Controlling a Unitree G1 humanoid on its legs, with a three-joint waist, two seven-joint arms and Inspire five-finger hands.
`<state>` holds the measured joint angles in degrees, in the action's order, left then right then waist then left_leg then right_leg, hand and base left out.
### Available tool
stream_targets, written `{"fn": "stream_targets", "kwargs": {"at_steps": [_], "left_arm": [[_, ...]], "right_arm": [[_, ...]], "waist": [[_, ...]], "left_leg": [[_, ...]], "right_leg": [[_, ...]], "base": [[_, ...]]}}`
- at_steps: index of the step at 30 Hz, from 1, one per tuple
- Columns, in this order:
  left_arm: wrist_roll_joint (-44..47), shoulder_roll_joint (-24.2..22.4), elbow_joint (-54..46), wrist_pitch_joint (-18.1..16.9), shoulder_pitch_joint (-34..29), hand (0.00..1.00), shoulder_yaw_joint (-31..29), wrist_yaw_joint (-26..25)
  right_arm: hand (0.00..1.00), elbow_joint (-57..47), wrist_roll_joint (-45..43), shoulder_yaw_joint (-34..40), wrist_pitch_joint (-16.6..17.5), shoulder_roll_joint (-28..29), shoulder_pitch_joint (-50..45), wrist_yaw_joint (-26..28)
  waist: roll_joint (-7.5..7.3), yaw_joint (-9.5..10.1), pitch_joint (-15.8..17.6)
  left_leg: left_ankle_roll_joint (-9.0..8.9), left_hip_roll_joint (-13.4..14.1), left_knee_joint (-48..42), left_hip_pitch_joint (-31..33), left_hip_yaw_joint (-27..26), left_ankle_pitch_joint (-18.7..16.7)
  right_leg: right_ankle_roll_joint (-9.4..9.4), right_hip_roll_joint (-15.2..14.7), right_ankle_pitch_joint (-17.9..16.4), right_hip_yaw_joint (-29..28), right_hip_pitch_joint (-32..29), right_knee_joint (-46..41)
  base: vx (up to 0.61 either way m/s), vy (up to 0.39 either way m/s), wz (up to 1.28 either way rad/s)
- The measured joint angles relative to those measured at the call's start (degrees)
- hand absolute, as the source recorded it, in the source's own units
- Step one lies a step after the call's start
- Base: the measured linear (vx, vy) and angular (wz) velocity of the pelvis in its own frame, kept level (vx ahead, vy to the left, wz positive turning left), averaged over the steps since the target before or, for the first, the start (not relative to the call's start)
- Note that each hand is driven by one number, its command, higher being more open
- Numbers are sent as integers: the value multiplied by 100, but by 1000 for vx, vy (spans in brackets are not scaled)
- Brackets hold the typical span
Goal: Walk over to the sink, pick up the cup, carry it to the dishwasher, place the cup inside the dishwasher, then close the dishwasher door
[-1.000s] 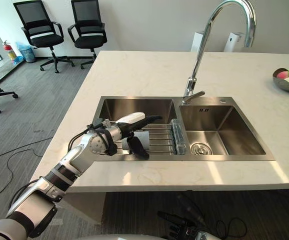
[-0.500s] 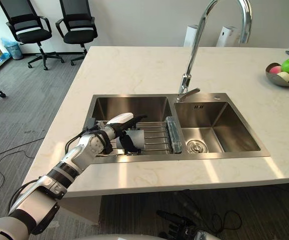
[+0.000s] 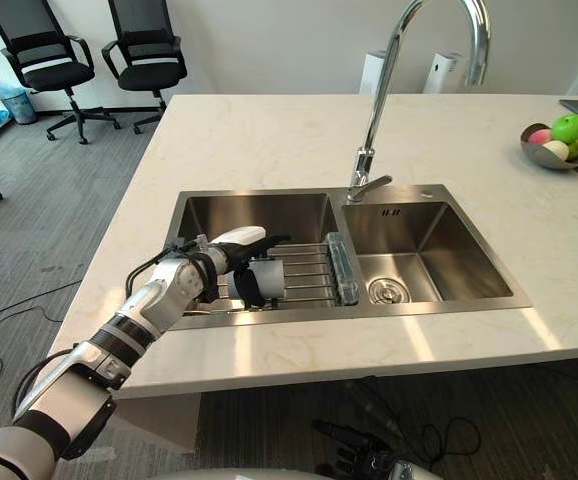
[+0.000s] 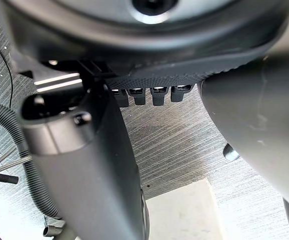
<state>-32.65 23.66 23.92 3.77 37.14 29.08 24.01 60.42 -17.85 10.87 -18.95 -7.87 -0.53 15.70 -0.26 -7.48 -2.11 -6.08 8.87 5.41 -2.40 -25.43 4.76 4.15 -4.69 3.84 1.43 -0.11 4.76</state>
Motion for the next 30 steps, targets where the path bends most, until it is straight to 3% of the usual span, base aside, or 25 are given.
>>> {"fn": "stream_targets", "kwargs": {"at_steps": [10, 22, 30], "left_arm": [[234, 231, -404, -50, -75, 100, -5, 302], [402, 410, -1286, -42, -763, 100, -165, 371], [336, 409, -1415, -41, -770, 100, -172, 545]], "right_arm": [[100, -8, -3, 10, -14, -24, -3, 11], [100, 70, -9, 14, -76, -67, -1, -94], [100, 109, -14, 11, -86, -65, 24, -140]], "waist": [[29, 19, 18], [39, 206, 25], [39, 213, 25]], "left_leg": [[2, -10, 0, 3, 65, 2], [4, -33, 1, 32, 267, 3], [4, -33, 2, 30, 294, 3]], "right_leg": [[13, -11, -12, 60, 34, -1], [24, -39, -87, 267, 133, -2], [21, -39, -102, 297, 151, -2]], "base": [[0, 0, 3], [0, -4, 9], [-1, -1, 2]]}}
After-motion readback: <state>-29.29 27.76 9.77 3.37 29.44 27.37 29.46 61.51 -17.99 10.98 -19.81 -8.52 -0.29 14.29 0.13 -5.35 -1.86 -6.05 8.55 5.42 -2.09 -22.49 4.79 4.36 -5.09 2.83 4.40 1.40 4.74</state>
